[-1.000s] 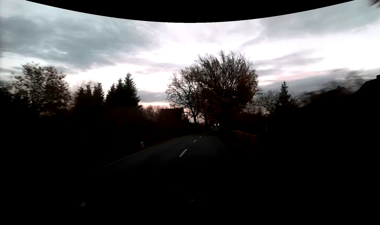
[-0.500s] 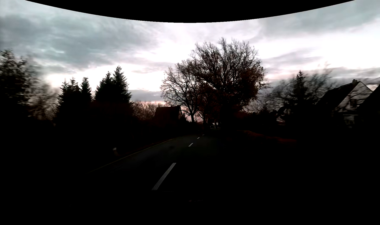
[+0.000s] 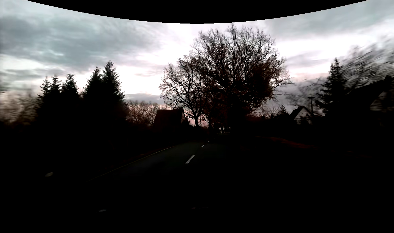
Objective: Follow the waypoints while adhering to traffic rules and regulations
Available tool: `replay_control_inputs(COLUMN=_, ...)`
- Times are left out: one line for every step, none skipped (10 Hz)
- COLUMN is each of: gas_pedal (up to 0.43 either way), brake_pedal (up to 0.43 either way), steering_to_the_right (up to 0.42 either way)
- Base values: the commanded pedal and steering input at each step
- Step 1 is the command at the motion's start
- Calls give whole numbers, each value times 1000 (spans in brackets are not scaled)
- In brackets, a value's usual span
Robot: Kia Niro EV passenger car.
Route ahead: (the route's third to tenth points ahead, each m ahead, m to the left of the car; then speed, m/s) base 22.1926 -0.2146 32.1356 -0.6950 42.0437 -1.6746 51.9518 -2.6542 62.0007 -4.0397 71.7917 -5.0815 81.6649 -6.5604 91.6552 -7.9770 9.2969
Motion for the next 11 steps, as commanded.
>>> replay_control_inputs(gas_pedal=110, brake_pedal=0, steering_to_the_right=9)
replay_control_inputs(gas_pedal=110, brake_pedal=0, steering_to_the_right=9)
replay_control_inputs(gas_pedal=98, brake_pedal=0, steering_to_the_right=9)
replay_control_inputs(gas_pedal=98, brake_pedal=0, steering_to_the_right=9)
replay_control_inputs(gas_pedal=98, brake_pedal=0, steering_to_the_right=9)
replay_control_inputs(gas_pedal=98, brake_pedal=0, steering_to_the_right=9)
replay_control_inputs(gas_pedal=98, brake_pedal=0, steering_to_the_right=9)
replay_control_inputs(gas_pedal=98, brake_pedal=0, steering_to_the_right=9)
replay_control_inputs(gas_pedal=87, brake_pedal=0, steering_to_the_right=9)
replay_control_inputs(gas_pedal=87, brake_pedal=0, steering_to_the_right=9)
replay_control_inputs(gas_pedal=87, brake_pedal=0, steering_to_the_right=9)
